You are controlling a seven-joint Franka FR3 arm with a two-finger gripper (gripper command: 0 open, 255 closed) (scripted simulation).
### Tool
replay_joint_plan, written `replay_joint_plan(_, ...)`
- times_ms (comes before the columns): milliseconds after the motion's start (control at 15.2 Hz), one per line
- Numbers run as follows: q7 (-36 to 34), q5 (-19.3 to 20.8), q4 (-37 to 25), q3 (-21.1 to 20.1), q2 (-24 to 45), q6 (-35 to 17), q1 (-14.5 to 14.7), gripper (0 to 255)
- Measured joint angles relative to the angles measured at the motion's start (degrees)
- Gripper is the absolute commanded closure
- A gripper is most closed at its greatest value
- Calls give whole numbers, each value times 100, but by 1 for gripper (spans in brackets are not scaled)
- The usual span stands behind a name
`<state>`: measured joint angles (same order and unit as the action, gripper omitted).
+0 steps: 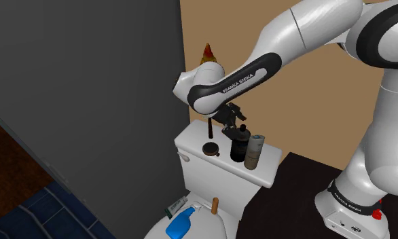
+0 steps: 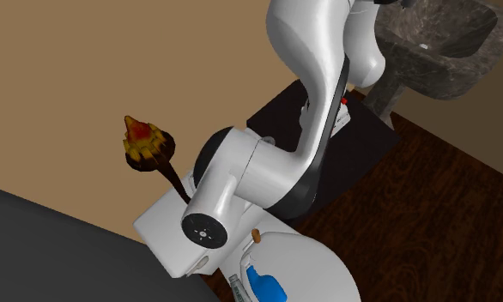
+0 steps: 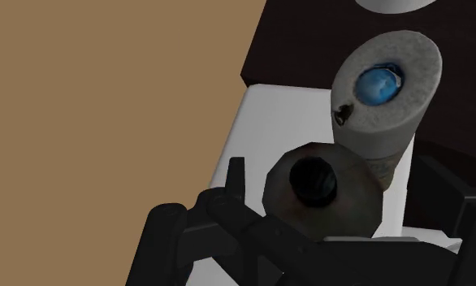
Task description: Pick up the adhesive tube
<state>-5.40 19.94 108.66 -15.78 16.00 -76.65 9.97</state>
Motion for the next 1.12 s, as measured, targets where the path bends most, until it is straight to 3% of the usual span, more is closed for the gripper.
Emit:
replay_joint_plan(330,-81,44,71,17,188,-222,1,0)
replay_joint_plan(396,-87,43,77,16,192,-232,2,255)
replay_joint_plan(1122,-86,38,64,13,181,-213,5,255)
